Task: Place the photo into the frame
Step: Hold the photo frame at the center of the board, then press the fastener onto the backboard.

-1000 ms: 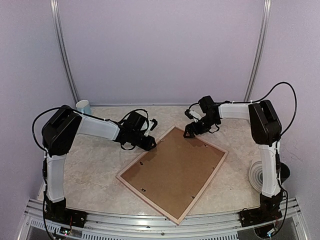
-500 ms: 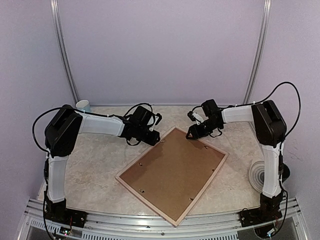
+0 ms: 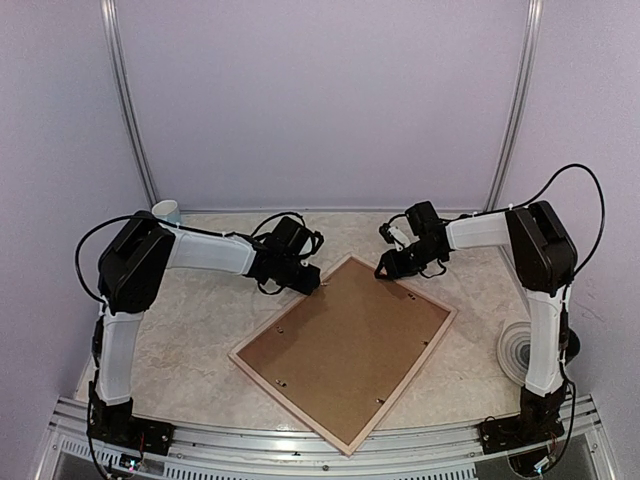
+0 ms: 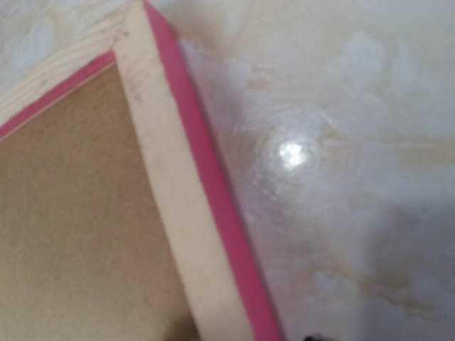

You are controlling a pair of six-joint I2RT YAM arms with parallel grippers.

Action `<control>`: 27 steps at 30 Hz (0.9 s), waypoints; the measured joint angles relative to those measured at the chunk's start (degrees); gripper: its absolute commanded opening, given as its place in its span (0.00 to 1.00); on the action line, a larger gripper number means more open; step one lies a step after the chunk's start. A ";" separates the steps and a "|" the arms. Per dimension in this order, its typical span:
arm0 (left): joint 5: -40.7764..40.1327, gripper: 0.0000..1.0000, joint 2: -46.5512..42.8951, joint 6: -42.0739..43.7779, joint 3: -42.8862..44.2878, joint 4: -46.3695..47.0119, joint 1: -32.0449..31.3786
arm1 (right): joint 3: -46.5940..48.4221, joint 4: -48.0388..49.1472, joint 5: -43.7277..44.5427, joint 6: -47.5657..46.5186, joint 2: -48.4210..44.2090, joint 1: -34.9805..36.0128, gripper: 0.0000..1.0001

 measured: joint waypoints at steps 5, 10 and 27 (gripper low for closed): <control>-0.26 0.40 0.50 -0.07 0.15 0.00 -0.63 | -0.22 0.37 0.13 0.63 -0.09 0.00 0.44; -0.79 0.40 1.18 -0.20 0.96 -0.37 -1.01 | -0.22 0.44 0.17 1.01 -0.09 0.00 0.44; -5.16 0.19 3.98 -1.33 6.54 -5.16 -2.43 | -0.22 0.44 0.46 1.05 -0.09 -0.02 0.40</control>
